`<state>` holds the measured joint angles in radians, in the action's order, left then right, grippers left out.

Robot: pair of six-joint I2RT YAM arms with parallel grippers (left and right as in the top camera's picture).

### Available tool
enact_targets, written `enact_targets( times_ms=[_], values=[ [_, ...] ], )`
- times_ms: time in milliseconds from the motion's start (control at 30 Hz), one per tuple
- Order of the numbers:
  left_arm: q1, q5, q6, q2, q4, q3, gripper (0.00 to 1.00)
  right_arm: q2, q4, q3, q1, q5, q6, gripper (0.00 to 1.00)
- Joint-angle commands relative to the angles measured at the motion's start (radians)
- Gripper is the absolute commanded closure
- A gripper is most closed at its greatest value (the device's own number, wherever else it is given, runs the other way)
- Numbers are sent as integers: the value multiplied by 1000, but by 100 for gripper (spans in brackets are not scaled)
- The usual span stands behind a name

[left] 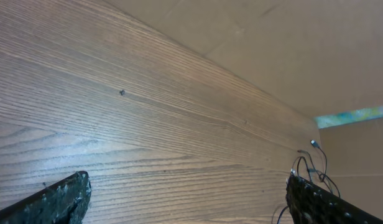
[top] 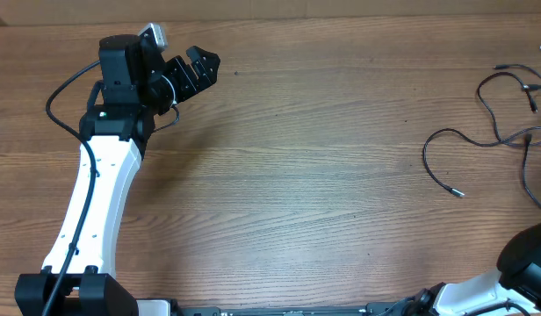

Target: Untangle cables

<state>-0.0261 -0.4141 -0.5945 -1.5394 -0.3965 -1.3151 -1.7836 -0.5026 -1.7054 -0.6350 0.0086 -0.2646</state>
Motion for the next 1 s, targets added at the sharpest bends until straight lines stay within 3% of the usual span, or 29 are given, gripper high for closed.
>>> enact_targets(
  times_ms=[0, 233, 600, 967],
  values=[
    [0, 6, 23, 2, 3, -5, 0, -1, -21, -4, 53, -183, 6, 0],
    [0, 6, 23, 2, 3, -5, 0, -2, -84, -4, 218, -428, 7, 0],
    [0, 6, 23, 2, 3, -5, 0, -3, -299, -2, 551, -433, 7, 0],
    [0, 6, 23, 2, 3, -5, 0, -3, -315, -2, 699, -432, 7, 0]
  ],
)
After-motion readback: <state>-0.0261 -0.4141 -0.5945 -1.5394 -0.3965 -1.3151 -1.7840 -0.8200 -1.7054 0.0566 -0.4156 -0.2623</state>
